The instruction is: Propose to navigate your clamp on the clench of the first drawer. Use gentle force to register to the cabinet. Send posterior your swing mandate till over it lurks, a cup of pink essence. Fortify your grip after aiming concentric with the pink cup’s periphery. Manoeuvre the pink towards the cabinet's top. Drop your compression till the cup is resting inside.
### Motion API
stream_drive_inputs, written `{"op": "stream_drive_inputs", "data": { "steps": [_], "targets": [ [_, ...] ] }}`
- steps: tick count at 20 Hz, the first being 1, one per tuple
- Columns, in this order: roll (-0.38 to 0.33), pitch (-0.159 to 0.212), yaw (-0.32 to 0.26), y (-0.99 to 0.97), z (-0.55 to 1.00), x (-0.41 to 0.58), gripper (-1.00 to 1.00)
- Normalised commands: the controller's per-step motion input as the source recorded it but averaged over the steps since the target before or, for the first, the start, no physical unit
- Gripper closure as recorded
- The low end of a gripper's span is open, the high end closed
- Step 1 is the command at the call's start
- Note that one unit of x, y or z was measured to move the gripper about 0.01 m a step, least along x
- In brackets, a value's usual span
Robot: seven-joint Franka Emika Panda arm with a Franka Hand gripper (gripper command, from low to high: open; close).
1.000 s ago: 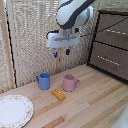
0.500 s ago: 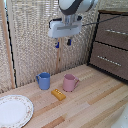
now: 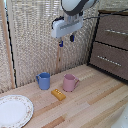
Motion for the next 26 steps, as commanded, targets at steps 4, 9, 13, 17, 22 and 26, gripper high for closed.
{"op": "stream_drive_inputs", "data": {
  "steps": [4,9,13,17,22,26],
  "targets": [
    [-0.337,-0.009,0.191,-0.11,0.01,-0.144,-1.00],
    [-0.331,-0.062,0.183,-0.07,0.03,-0.030,-1.00],
    [-0.327,-0.127,0.158,-0.01,0.09,0.168,-1.00],
    [-0.315,-0.164,0.143,0.00,0.14,0.323,-1.00],
    [-0.335,-0.150,0.119,0.00,0.13,0.328,-1.00],
    [-0.373,-0.101,0.092,0.00,0.06,0.224,-1.00]
  ]
}}
